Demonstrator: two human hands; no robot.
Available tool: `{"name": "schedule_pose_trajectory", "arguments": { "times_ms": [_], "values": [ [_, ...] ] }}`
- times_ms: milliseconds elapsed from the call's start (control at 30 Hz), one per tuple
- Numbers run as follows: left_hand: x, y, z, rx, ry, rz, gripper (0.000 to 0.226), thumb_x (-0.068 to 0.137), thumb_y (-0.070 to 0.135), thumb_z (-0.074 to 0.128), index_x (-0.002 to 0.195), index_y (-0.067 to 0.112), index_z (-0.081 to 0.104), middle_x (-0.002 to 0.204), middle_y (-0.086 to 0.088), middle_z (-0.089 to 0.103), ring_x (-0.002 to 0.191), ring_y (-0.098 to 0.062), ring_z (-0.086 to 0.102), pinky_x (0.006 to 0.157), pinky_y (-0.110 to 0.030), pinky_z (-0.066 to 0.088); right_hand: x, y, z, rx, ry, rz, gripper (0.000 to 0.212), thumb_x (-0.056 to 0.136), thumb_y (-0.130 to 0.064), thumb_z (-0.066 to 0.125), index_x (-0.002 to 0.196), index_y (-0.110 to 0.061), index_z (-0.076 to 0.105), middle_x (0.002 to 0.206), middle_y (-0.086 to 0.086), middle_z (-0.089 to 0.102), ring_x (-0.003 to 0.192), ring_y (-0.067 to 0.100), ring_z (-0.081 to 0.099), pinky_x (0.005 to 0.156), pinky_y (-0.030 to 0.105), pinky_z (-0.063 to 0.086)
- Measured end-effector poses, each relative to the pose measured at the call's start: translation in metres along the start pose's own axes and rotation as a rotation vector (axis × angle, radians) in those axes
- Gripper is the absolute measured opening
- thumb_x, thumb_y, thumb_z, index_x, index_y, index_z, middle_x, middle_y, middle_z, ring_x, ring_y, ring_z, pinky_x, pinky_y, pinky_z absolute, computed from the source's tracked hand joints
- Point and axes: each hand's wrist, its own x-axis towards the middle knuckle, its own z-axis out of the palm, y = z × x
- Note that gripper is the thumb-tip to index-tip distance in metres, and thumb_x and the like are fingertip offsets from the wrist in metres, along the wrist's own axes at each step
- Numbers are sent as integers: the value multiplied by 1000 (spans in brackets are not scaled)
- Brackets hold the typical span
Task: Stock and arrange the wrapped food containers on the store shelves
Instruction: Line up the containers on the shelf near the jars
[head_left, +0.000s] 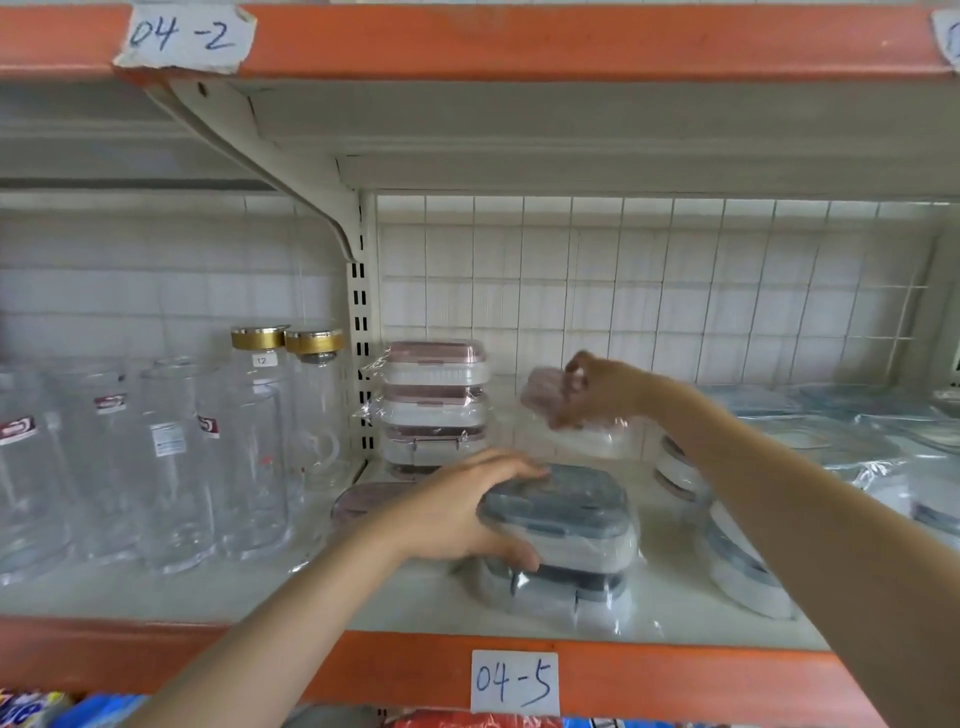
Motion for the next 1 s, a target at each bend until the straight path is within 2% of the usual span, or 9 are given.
{"name": "schedule_pose_trajectory", "arguments": {
  "times_ms": [133,233,333,433,567,700,800,867,1000],
  "values": [
    [32,10,14,183,51,-75,87,76,57,68,147,40,21,157,16,11,143,-7,12,114,-33,12,-25,-13,-37,40,234,21,85,71,-60,68,133,-15,33,116,4,52,104,25,52,84,31,43],
    [34,13,19,190,186,-113,93,74,59,68,148,23,25,153,7,22,140,-14,21,115,-37,22,-48,-25,-44,-1,284,-11,85,71,-60,68,137,-18,36,130,7,42,110,24,47,85,28,37],
    [2,0,7,76,357,-190,68,76,51,71,131,19,45,129,6,40,120,-11,42,95,-27,38,-64,-46,-38,18,260,-114,82,70,-59,70,136,-19,40,127,4,41,100,18,44,84,26,34],
    [-47,-20,-15,-14,551,-259,22,89,12,61,105,20,49,112,4,51,105,-8,53,73,-8,37,-65,-80,-15,31,180,-235,79,70,-55,73,133,-20,42,124,2,45,103,19,46,88,29,38],
    [-95,-27,-46,79,672,-318,28,87,-9,49,97,17,47,107,1,53,89,-1,51,69,4,35,-52,-132,31,13,61,-372,77,70,-54,73,131,-19,42,126,4,46,115,25,46,99,38,40],
    [-119,-30,-56,125,652,-333,28,88,-5,49,103,18,50,114,2,52,98,-5,53,74,-4,37,-40,-156,73,-105,-80,-400,80,78,-59,64,139,-18,33,130,7,43,123,29,41,100,38,37],
    [-120,-28,-51,135,607,-330,24,91,7,55,113,16,54,121,4,51,105,-4,50,93,-18,39,-40,-149,67,-76,-202,-439,83,81,-61,58,147,-28,22,146,3,34,135,25,31,111,41,28],
    [-111,-25,-45,158,598,-299,25,91,13,56,116,17,54,123,6,48,109,-3,47,99,-23,37,-44,-133,47,-17,-202,-410,83,81,-59,60,148,-28,22,154,-2,23,140,19,22,114,37,18],
    [-80,-7,-26,195,602,-169,29,91,24,59,119,17,54,123,7,47,112,-4,43,93,-17,29,-57,-75,10,-86,-119,-208,78,77,-55,67,143,-34,31,152,-8,25,139,17,26,112,35,19]
  ]
}}
